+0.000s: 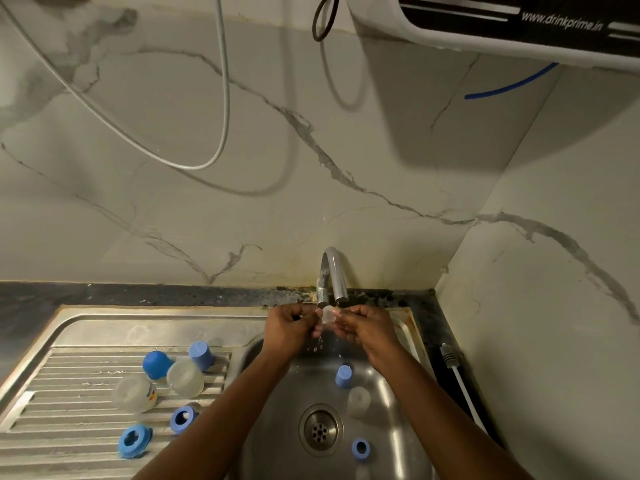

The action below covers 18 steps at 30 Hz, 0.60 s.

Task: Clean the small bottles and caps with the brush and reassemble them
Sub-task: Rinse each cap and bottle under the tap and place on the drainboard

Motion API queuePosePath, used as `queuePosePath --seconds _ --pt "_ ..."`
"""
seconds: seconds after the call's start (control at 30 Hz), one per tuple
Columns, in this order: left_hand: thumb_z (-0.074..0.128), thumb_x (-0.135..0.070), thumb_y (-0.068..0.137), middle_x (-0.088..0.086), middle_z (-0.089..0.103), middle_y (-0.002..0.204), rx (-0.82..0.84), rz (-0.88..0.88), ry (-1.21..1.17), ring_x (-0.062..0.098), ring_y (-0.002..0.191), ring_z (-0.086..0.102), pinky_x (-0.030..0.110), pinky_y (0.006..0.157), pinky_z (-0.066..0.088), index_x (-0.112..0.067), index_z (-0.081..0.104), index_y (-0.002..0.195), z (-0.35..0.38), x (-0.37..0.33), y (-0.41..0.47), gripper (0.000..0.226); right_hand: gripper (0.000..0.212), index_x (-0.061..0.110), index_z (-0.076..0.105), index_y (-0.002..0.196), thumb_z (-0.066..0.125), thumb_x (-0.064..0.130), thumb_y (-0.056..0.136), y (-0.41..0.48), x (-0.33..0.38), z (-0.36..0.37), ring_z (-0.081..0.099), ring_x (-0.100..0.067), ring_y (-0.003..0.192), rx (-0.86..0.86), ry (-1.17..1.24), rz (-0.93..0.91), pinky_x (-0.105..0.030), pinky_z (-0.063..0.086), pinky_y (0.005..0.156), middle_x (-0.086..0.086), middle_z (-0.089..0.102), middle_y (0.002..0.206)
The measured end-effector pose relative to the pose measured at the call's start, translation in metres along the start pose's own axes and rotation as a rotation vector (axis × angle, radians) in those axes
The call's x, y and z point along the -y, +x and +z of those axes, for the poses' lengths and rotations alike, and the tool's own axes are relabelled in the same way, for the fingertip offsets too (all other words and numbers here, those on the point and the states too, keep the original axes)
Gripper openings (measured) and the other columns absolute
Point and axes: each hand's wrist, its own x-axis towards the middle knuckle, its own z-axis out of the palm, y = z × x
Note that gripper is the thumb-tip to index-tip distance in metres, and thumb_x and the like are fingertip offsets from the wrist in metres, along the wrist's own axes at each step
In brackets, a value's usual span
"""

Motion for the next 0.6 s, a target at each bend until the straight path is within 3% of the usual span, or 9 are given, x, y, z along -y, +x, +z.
queuePosePath --seconds 0.13,0.27,0.37,0.5,0.6 --pt "0.069 -0.025 0.101 0.009 0.076 0.074 0.0 0.032 0.087 0.032 0.075 0.074 0.043 0.076 0.063 -0.012 0.079 0.086 -0.011 0.0 -0.007 0.022 0.016 0.005 0.073 0.109 0.073 0.016 0.096 -0.01 -0.004 -0.003 0.078 -0.031 0.093 0.045 0.01 0.031 -0.042 0.063 0.083 -0.015 0.079 0.096" --pt "0.071 -0.035 0.099 0.003 0.075 0.069 -0.019 0.087 0.233 0.019 0.066 0.072 0.03 0.068 0.058 -0.015 0.077 0.076 -0.024 -0.003 -0.019 0.031 0.015 0.013 0.074 0.111 0.069 0.021 0.1 -0.026 -0.014 -0.003 0.077 -0.028 0.096 0.106 -0.112 0.058 -0.038 0.063 0.082 -0.006 0.081 0.098" --pt "0.075 -0.036 0.096 -0.004 0.076 0.071 -0.055 0.118 0.321 0.009 0.067 0.072 0.025 0.069 0.058 -0.019 0.077 0.074 -0.037 -0.002 -0.029 0.028 0.013 0.018 0.076 0.108 0.07 0.025 0.099 -0.037 -0.026 0.002 0.076 -0.027 0.101 0.167 -0.226 0.041 -0.033 0.059 0.08 -0.002 0.08 0.1" --pt "0.082 -0.031 0.091 -0.006 0.076 0.073 -0.052 0.131 0.357 0.01 0.068 0.072 0.03 0.068 0.061 -0.02 0.079 0.075 -0.06 0.004 -0.045 0.019 0.008 0.025 0.076 0.102 0.071 0.03 0.098 -0.05 -0.04 0.014 0.074 -0.019 0.1 0.244 -0.353 0.016 -0.03 0.054 0.08 0.004 0.08 0.099" --pt "0.084 -0.031 0.089 -0.01 0.077 0.075 -0.054 0.123 0.375 0.008 0.069 0.073 0.026 0.066 0.061 -0.025 0.081 0.08 -0.076 0.006 -0.062 0.011 0.009 0.026 0.077 0.101 0.07 0.03 0.098 -0.058 -0.047 0.025 0.073 -0.015 0.098 0.273 -0.424 -0.014 -0.029 0.053 0.079 0.005 0.08 0.098"
